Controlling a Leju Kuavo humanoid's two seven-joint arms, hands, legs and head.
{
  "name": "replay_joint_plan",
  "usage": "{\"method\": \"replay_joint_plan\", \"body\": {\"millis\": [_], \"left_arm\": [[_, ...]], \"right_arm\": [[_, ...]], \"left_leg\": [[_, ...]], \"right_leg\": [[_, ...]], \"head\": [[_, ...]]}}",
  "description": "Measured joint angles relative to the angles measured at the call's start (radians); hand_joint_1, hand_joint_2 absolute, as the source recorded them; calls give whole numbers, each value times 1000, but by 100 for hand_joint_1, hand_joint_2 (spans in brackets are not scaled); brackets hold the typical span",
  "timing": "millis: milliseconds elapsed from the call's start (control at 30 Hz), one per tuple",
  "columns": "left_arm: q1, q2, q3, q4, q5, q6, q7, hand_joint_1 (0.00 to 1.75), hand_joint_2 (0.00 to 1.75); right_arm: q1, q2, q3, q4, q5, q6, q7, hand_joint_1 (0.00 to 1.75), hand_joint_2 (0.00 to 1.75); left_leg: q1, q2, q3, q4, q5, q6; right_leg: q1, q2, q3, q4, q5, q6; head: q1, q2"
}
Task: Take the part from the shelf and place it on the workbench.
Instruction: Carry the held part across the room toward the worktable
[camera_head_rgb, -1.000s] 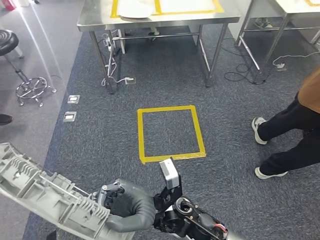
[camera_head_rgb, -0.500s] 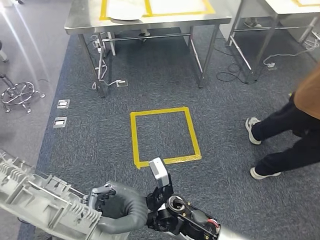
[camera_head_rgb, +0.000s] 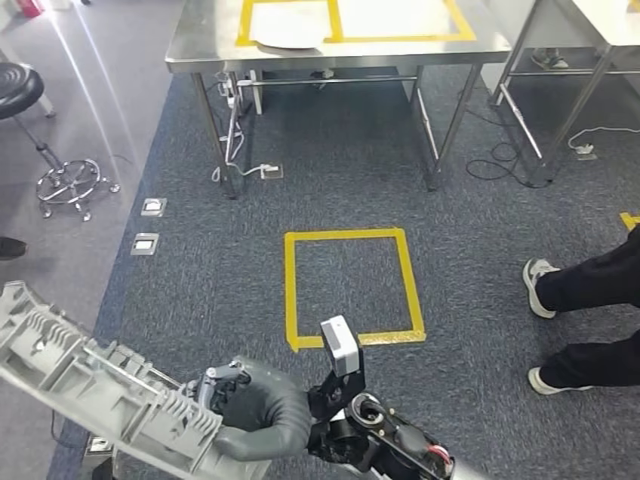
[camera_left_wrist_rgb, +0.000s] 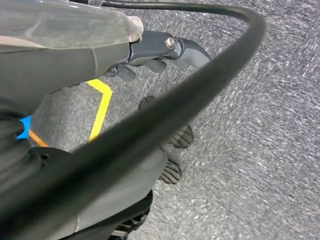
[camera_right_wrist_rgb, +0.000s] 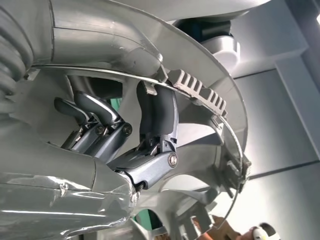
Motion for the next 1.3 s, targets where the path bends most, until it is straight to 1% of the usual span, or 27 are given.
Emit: {"method": "replay_joint_plan", "body": {"millis": [67, 100, 200, 233, 267, 333, 367, 400, 433, 467, 533, 567, 633, 700, 733, 767, 800, 867, 933, 1033, 1067, 1100, 1133, 1200, 1233, 1267, 1300], "left_arm": [[0, 0, 1, 0, 2, 1, 0, 0, 175], [-1, 0, 1, 0, 3, 1, 0, 0, 175], [-3, 1, 1, 0, 4, 1, 0, 0, 175], [-1, 1, 1, 0, 4, 2, 0, 0, 175], [1, 2, 1, 0, 4, 2, 0, 0, 175], [3, 5, 1, 0, 4, 2, 0, 0, 175], [3, 5, 1, 0, 4, 2, 0, 0, 175], [2, 6, 1, 0, 4, 2, 0, 0, 175], [1, 6, 1, 0, 4, 2, 0, 0, 175], [1, 5, 1, 0, 4, 2, 0, 0, 175], [2, 4, 1, 0, 4, 2, 0, 0, 175], [3, 4, 1, 0, 4, 2, 0, 0, 175], [2, 4, 2, 0, 4, 2, 0, 0, 175], [2, 5, 2, 0, 4, 2, 0, 0, 175], [3, 5, 2, 0, 4, 2, 0, 0, 175], [3, 5, 2, 0, 4, 2, 0, 0, 175], [3, 5, 2, 0, 4, 2, 0, 0, 175], [3, 3, 2, 0, 4, 2, 0, 0, 175], [2, 1, 2, 0, 4, 2, 0, 0, 175], [1, 1, 2, 0, 4, 2, 0, 0, 175], [0, 1, 2, 0, 4, 2, 0, 0, 175], [-1, 2, 2, 0, 4, 2, 0, 0, 175], [-2, 2, 2, 0, 4, 2, 0, 0, 175], [-2, 2, 2, 0, 4, 2, 0, 0, 175], [-1, 2, 2, 0, 4, 2, 0, 0, 175], [1, 2, 2, 0, 4, 1, 0, 0, 175], [2, 3, 2, 0, 4, 0, 0, 0, 175]], "right_arm": [[0, 2, 0, 0, 1, 0, -1, 175, 175], [-1, 3, 0, 0, 1, 1, -1, 175, 175], [-1, 5, 0, 1, 2, 1, -1, 175, 175], [0, 5, 0, 1, 2, 1, -1, 175, 175], [0, 5, 0, 2, 1, 1, -1, 175, 175], [1, 5, 0, 3, 1, 1, -1, 175, 175], [1, 5, 0, 4, 2, 1, -1, 175, 175], [1, 5, 0, 4, 2, 1, -1, 175, 175], [0, 6, 0, 4, 2, 1, -1, 175, 175], [1, 6, 0, 5, 2, 1, -1, 175, 175], [1, 8, 0, 5, 2, 2, -1, 175, 175], [0, 8, 0, 4, 2, 2, -1, 175, 175], [0, 8, 0, 4, 1, 2, -1, 175, 175], [1, 8, 0, 5, 2, 2, -1, 175, 175], [1, 8, 0, 5, 2, 2, -1, 175, 175], [2, 8, 0, 5, 2, 2, -1, 175, 175], [2, 8, 0, 5, 2, 2, -1, 175, 175], [2, 8, 0, 5, 2, 2, -1, 175, 175], [2, 8, 0, 5, 2, 2, -1, 175, 175], [2, 9, -1, 5, 2, 2, -1, 175, 175], [2, 10, -1, 5, 2, 2, -1, 175, 175], [1, 10, -1, 5, 2, 2, -1, 175, 175], [0, 11, -1, 5, 2, 2, -1, 175, 175], [0, 11, -1, 5, 1, 1, -1, 175, 175], [0, 11, -1, 5, 1, 1, -1, 175, 175], [1, 11, -1, 5, 1, 0, -2, 175, 175], [1, 11, -1, 5, 1, -2, -2, 175, 175]], "left_leg": [[1, 2, -6, 31, -5, -10], [3, 3, -28, 73, -18, -14], [11, 4, -149, 243, -77, -32], [15, 5, -177, 265, -80, -37], [18, 5, -189, 253, -63, -40], [24, 7, -163, 133, 31, -46], [25, 9, -145, 70, 65, -47], [24, 12, -130, 24, 85, -44], [22, 13, -123, 3, 91, -37], [20, 14, -122, 0, 82, -28], [20, 12, -110, -2, 83, -9], [22, 12, -101, -3, 77, -1], [22, 11, -82, -5, 66, 10], [20, 10, -67, -5, 51, 14], [19, 9, -58, -5, 43, 14], [18, 8, -46, -5, 34, 14], [17, 6, -33, -5, 25, 13], [14, 3, -5, -6, 6, 10], [13, 0, 9, -8, -8, 1], [12, 1, 17, -5, -12, -16], [12, 2, 14, 11, -13, -19], [13, 3, -3, 44, -21, -23], [13, 4, -35, 97, -36, -26], [13, 5, -122, 223, -80, -33], [13, 5, -158, 263, -94, -35], [14, 5, -180, 271, -88, -37], [14, 5, -184, 242, -60, -37]], "right_leg": [[-5, 0, 27, -22, 4, -4], [-8, -1, 38, -31, 4, -6], [-12, -3, 54, -36, -9, -8], [-13, -2, 60, -36, -16, -7], [-15, 0, 68, -36, -24, -4], [-19, 2, 90, -35, -43, 5], [-20, 2, 102, -33, -53, 11], [-20, 1, 107, -31, -62, 18], [-19, 1, 109, -31, -70, 24], [-18, 1, 113, -29, -76, 31], [-19, 1, 118, -24, -85, 42], [-20, 1, 115, -2, -91, 47], [-23, 0, 57, 107, -123, 55], [-23, 0, -34, 251, -174, 61], [-23, 0, -67, 289, -186, 62], [-22, 0, -84, 290, -179, 60], [-22, 0, -83, 254, -148, 55], [-17, 1, -53, 122, -47, 38], [-10, 2, -29, 31, 5, 23], [-10, 4, -5, 1, 8, 12], [-12, 5, 5, -8, 8, 8], [-15, 4, 17, -16, 8, 5], [-17, 3, 26, -23, 6, 3], [-17, 2, 37, -26, -4, -1], [-16, 3, 43, -26, -11, -3], [-16, 4, 51, -25, -18, -3], [-17, 6, 61, -25, -26, -1]], "head": [[-2, 0], [-6, 0], [-23, 0], [-27, 0], [-31, 0], [-41, 0], [-46, 0], [-51, 0], [-54, 0], [-54, 0], [-48, 0], [-45, 0], [-35, 0], [-24, 0], [-21, 0], [-17, 0], [-14, 0], [-3, 0], [5, 0], [6, 0], [4, 0], [0, 0], [-6, 0], [-18, 0], [-23, 0], [-28, 0], [-33, 0]]}}
